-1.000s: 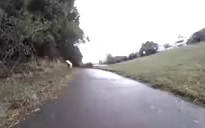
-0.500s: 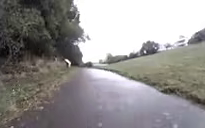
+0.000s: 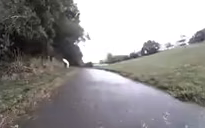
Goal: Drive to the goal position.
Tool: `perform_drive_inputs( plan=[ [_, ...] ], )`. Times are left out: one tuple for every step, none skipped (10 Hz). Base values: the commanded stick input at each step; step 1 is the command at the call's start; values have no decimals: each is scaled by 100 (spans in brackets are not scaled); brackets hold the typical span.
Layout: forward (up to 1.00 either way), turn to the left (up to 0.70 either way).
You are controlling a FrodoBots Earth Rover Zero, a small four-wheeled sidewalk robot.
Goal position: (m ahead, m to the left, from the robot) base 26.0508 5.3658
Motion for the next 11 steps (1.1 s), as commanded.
perform_drive_inputs(
  plan=[
    [100,3],
    [100,3],
    [100,3],
    [100,4],
    [100,16],
    [100,16],
    [100,16],
    [100,17],
    [100,18],
    [100,15],
    [100,12]
  ],
)
